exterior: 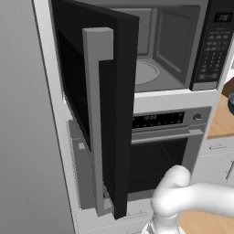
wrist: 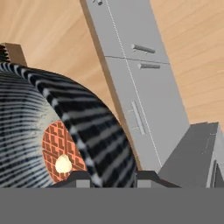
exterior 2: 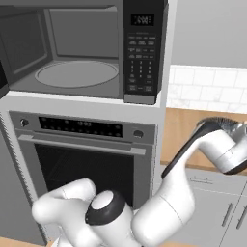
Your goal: Open the microwave, place the bowl with waffle inside the microwave, then close the microwave door and turn it on.
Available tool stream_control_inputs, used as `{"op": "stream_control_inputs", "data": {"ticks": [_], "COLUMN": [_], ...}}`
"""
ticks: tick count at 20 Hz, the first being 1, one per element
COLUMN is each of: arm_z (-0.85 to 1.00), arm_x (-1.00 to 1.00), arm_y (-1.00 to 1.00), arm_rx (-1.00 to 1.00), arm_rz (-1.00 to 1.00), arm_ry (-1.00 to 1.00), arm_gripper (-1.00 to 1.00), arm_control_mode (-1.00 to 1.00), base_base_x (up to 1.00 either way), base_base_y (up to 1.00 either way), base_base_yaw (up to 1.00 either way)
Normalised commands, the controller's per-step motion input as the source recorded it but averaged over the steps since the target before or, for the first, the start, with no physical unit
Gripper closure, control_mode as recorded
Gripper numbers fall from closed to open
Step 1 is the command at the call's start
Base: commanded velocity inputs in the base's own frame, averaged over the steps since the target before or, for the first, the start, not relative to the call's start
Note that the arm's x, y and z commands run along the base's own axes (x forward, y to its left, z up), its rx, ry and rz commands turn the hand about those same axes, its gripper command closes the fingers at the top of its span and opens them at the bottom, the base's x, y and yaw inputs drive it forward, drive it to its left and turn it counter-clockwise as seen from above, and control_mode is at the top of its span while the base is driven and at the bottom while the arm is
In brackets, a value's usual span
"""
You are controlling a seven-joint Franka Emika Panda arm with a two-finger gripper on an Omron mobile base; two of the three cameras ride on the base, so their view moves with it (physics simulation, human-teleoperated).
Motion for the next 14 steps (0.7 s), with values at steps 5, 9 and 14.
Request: {"op": "stream_control_inputs", "data": {"ticks": [5, 9, 14], "arm_z": [0.92, 0.85, 0.71], "arm_x": [-0.99, -1.00, -0.99], "arm_y": [0.32, 0.55, 0.68], "arm_rx": [0.00, 0.00, 0.00], "arm_rz": [-0.10, -0.02, 0.00], "arm_ry": [-0.01, 0.00, 0.00], "arm_gripper": [1.00, 1.00, 1.00], "arm_control_mode": [-1.00, -1.00, -1.00], "base_base_x": [0.00, 0.00, 0.00], "base_base_y": [0.00, 0.00, 0.00], "base_base_yaw": [0.00, 0.00, 0.00]}}
